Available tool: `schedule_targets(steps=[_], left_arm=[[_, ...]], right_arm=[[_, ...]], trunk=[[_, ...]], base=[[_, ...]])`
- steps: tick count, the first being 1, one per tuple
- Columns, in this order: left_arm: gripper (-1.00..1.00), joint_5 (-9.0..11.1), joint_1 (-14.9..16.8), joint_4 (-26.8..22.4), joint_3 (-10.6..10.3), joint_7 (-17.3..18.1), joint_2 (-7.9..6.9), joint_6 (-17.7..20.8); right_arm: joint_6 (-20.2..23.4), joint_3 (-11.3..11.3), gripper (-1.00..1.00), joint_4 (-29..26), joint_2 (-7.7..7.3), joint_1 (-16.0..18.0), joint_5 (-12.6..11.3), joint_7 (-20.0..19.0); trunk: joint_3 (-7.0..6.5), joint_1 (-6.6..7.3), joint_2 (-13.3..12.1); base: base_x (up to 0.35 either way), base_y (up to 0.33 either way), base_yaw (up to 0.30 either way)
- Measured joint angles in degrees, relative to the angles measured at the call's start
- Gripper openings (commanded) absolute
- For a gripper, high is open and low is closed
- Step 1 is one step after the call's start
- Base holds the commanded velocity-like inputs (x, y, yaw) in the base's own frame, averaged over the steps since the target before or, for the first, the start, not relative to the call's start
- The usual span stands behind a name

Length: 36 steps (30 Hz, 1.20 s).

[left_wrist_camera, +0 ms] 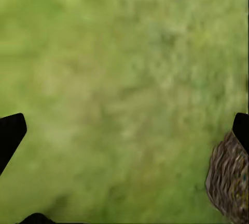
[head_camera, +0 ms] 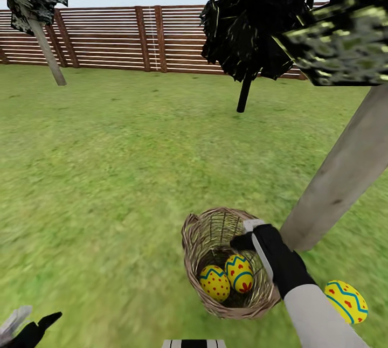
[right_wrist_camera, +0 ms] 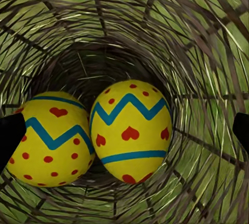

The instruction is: Take the three Easter eggs out of the wicker basket on the lawn in the garden, then place them on the lawn next to a single tree (choose any tree) so that all three eggs are next to the same tree and none are left in the basket.

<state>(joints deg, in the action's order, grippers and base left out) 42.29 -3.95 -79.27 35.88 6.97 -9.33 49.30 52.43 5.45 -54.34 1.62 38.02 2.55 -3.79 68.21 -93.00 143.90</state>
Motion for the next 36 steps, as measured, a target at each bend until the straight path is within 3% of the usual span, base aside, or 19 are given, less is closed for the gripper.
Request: schedule_targets(steps=[4,9,13,17,21,31,36], left_arm=[[1.0,-0.28,5.6,-2.06,-0.45,-2.48,-1.71,6.39],[1.0,-0.58,10.68,-2.24,-1.04,-6.71,-1.52,9.33],[1.0,-0.66,11.62,-2.22,-1.79,-8.41,-0.23,9.64],[1.0,-1.04,12.09,-1.99,-2.82,-9.54,2.11,9.27],[1.0,-1.18,12.22,-1.83,-3.13,-9.8,3.16,9.03],[1.0,-1.22,12.26,-1.34,-4.05,-9.83,3.51,8.84],[1.0,-1.23,12.26,-1.24,-4.25,-9.79,3.48,8.78]], right_arm=[[-0.91,-0.06,1.0,5.78,0.97,2.82,-0.07,-0.01],[-4.9,-0.07,1.0,14.09,2.51,6.17,-0.06,-0.03],[-6.09,-0.09,1.0,17.88,2.94,7.99,-0.04,-0.07],[-6.72,-0.16,1.0,20.8,3.15,9.24,-0.09,-0.07],[-6.87,-0.18,1.0,21.6,3.21,9.59,-0.11,-0.05],[-7.03,-0.19,1.0,21.87,3.29,9.8,0.0,0.24],[-9.2,-0.23,1.0,21.88,4.21,9.85,-0.02,3.7]], trunk=[[0.0,0.0,0.0],[0.0,-0.01,0.0],[0.0,0.0,0.0],[0.88,-0.11,0.05],[1.77,-0.21,0.1],[3.99,-0.47,0.24],[5.09,-0.6,0.31]], base=[[0.0,0.0,0.0],[0.0,0.0,0.0],[0.0,0.0,0.0],[0.0,0.0,0.0],[0.0,0.0,0.0],[0.0,0.0,0.0],[0.0,0.0,0.0]])
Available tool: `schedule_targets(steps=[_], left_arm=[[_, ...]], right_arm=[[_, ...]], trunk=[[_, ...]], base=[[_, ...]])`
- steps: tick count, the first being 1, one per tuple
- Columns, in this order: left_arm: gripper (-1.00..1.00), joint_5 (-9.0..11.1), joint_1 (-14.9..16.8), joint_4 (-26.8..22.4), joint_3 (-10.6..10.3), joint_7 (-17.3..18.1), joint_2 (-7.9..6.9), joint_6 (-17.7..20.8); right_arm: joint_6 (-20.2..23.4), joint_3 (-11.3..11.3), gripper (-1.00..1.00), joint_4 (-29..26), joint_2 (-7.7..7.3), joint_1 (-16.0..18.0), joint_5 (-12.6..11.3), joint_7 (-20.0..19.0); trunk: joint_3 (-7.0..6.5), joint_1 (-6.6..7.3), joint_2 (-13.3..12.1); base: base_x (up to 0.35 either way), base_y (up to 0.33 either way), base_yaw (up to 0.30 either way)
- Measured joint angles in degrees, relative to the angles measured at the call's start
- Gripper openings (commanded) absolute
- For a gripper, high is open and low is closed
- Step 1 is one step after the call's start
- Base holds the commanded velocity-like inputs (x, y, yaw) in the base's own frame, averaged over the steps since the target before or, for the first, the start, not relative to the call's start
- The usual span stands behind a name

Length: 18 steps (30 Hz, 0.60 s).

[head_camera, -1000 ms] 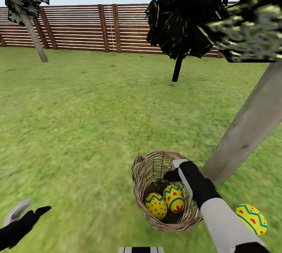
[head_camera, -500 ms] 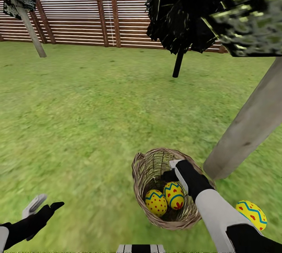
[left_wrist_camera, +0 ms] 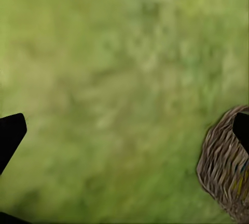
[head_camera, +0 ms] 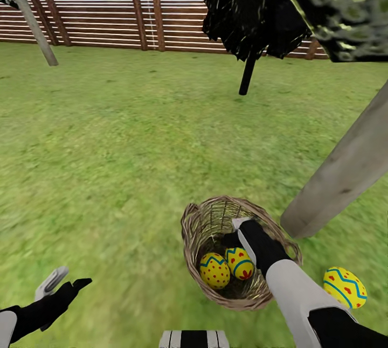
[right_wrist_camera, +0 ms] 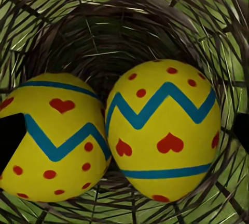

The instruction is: Take the three Easter eggs out of the wicker basket on the lawn in the garden, then place them on the lawn next to a single tree (choose any tree) so that all three eggs are next to the same tree and none are left in the basket.

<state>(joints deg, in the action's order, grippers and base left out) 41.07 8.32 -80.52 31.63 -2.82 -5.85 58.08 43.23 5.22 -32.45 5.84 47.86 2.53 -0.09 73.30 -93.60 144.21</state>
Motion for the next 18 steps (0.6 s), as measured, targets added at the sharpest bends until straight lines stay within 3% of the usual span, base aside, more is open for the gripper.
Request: schedule_targets(steps=[6,18], left_arm=[[1.0,0.0,0.0,0.21,-0.04,0.03,-0.03,-0.05],[1.0,0.0,0.0,0.56,-0.05,0.04,-0.11,-0.08]], right_arm=[[-1.23,-0.02,1.0,0.0,0.87,0.02,-0.04,1.95],[-1.11,0.07,1.0,0.0,1.03,0.02,-0.01,1.61]], trunk=[[1.33,-0.15,0.08],[3.99,-0.46,0.24]], base=[[0.0,0.0,0.0],[0.0,0.0,0.0]])
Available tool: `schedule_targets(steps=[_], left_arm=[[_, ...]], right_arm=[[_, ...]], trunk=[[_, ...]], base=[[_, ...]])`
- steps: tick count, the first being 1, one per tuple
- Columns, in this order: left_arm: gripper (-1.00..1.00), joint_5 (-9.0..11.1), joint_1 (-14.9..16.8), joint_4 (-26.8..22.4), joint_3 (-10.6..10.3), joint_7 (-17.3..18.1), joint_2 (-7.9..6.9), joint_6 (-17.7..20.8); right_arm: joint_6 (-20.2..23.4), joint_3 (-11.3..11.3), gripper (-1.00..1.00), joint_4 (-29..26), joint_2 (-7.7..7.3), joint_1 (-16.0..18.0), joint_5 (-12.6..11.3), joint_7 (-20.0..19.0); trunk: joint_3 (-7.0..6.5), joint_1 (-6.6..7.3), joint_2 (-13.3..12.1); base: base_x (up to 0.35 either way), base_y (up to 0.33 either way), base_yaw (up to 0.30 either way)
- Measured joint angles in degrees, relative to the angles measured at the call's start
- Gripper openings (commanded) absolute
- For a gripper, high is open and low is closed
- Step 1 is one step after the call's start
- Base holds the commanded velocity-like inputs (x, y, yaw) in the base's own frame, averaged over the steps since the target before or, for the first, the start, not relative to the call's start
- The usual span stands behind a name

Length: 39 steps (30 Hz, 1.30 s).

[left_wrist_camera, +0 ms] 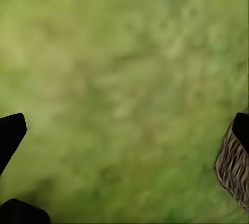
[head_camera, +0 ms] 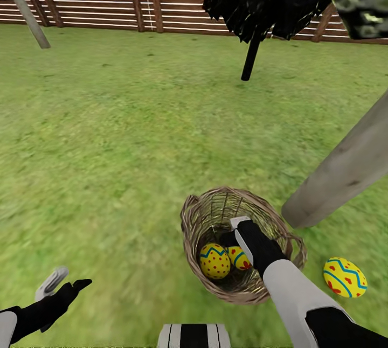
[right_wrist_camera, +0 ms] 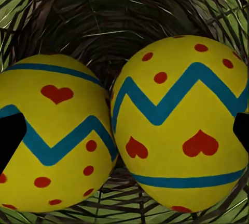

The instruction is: Take the three Easter eggs out of the wicker basket on the lawn in the garden, then place them on the lawn next to a single tree (choose any tree) so that all three eggs are next to the same tree and none are left in the basket.

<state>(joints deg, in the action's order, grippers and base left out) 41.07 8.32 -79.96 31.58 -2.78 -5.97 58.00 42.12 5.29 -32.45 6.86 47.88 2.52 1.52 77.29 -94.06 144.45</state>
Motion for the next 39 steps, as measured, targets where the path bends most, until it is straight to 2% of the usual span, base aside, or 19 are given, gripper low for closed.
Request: schedule_targets(steps=[6,20,23,24,29,35,39], left_arm=[[1.0,0.02,0.0,0.03,0.0,0.05,0.05,-0.05],[1.0,0.04,0.0,0.63,0.0,0.08,0.07,-0.09],[1.0,0.06,0.0,0.68,0.0,0.08,0.07,-0.09],[1.0,0.06,0.0,0.7,0.0,0.08,0.07,-0.09],[1.0,0.09,0.0,0.71,0.0,0.12,0.07,-0.09],[1.0,0.1,0.0,0.71,0.0,0.15,0.07,-0.09],[1.0,0.12,0.0,0.71,0.0,0.19,0.07,-0.09]], right_arm=[[-0.22,-0.02,1.0,-0.5,-0.17,0.0,0.03,-1.24],[-3.01,-0.09,1.0,-1.83,-0.31,0.74,0.45,-0.91],[-3.1,-0.08,1.0,-1.74,-0.24,0.77,0.56,0.22],[-3.15,0.0,1.0,-1.53,-0.18,0.78,0.71,2.34],[-3.3,0.22,1.0,-1.3,-0.11,0.79,0.87,5.07],[-3.75,0.26,1.0,-1.25,-0.13,0.75,0.86,5.67],[-5.9,0.26,1.0,-1.07,-0.18,0.72,0.89,5.74]], trunk=[[0.23,-0.02,0.02],[0.23,-0.02,0.02],[0.23,-0.02,0.02],[0.23,-0.02,0.02],[0.23,-0.02,0.02],[0.23,-0.02,0.02],[0.23,-0.02,0.02]], base=[[0.0,0.0,0.0],[0.0,0.0,0.0],[0.0,0.0,0.0],[0.0,0.0,0.0],[0.0,0.0,0.0],[0.0,0.0,0.0],[0.0,0.0,0.0]])
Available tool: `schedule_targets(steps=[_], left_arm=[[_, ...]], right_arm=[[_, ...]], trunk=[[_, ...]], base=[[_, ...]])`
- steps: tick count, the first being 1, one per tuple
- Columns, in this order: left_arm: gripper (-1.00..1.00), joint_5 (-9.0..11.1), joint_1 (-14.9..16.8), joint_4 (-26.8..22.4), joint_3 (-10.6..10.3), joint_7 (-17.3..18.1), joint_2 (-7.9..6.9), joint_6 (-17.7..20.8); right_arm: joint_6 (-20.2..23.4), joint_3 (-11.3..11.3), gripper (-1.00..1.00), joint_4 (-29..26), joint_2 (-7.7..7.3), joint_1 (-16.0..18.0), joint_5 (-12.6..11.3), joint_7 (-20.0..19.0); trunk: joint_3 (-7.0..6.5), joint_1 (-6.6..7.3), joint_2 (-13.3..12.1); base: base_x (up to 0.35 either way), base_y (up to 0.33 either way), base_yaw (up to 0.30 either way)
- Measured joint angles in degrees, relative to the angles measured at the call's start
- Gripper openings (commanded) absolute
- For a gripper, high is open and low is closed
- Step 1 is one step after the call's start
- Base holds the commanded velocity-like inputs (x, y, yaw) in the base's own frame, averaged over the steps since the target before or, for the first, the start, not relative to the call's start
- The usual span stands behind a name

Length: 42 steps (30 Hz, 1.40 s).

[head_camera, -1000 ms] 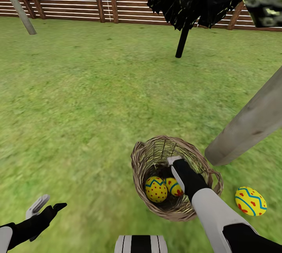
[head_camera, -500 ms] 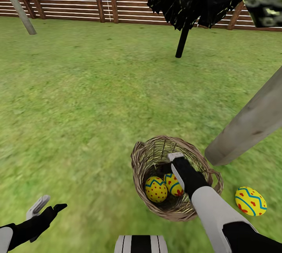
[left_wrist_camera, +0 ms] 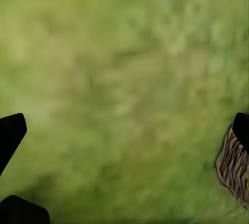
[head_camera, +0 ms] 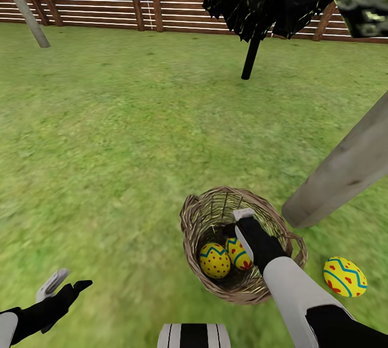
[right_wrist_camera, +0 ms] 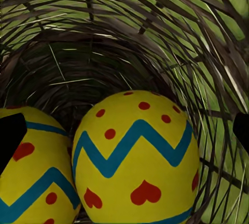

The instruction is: Take the three Easter eggs out of the wicker basket on the lawn in the garden, then place them on the lawn next to a single tree (choose any tree) so that all three eggs are next to the same tree and none are left in the basket.

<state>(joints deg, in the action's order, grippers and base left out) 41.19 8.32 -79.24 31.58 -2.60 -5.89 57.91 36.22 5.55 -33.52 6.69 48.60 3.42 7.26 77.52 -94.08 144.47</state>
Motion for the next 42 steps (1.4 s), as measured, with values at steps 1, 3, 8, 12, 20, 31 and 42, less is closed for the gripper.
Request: schedule_targets(steps=[1,3,8,12,20,31,42], left_arm=[[1.0,-0.01,0.0,0.0,0.0,-0.01,0.0,0.0],[1.0,-0.01,0.0,0.0,0.0,-0.02,0.0,0.0],[1.0,-0.01,0.0,0.03,0.0,-0.02,0.0,0.0],[1.0,-0.01,0.0,0.23,0.0,0.0,-0.08,0.03],[1.0,-0.02,0.0,0.43,0.0,-0.04,-0.2,0.07],[1.0,0.03,0.0,0.83,0.0,0.22,-0.26,0.06],[1.0,0.05,0.0,0.83,0.0,0.36,-0.26,0.03]], right_arm=[[-0.39,0.0,1.0,0.07,0.0,0.0,0.01,0.02],[-0.65,0.03,1.0,0.11,0.0,-0.01,0.04,0.04],[-0.82,0.04,1.0,0.17,-0.02,-0.01,0.03,0.06],[-0.44,0.04,1.0,0.18,0.0,-0.01,0.02,0.09],[-0.16,0.08,1.0,0.27,0.02,-0.01,-0.05,0.07],[-0.26,0.26,1.0,0.27,0.0,-0.01,0.02,0.74],[-0.32,0.36,1.0,0.27,0.0,-0.02,0.09,2.05]], trunk=[[0.0,0.0,0.0],[0.0,0.0,0.0],[0.21,-0.03,0.01],[1.1,-0.13,0.06],[2.87,-0.34,0.17],[4.43,-0.52,0.27],[4.43,-0.52,0.27]], base=[[0.0,0.0,0.0],[0.0,0.0,0.0],[0.0,0.0,0.0],[0.0,0.0,0.0],[0.0,0.0,0.0],[0.0,0.0,0.0],[0.0,0.0,0.0]])
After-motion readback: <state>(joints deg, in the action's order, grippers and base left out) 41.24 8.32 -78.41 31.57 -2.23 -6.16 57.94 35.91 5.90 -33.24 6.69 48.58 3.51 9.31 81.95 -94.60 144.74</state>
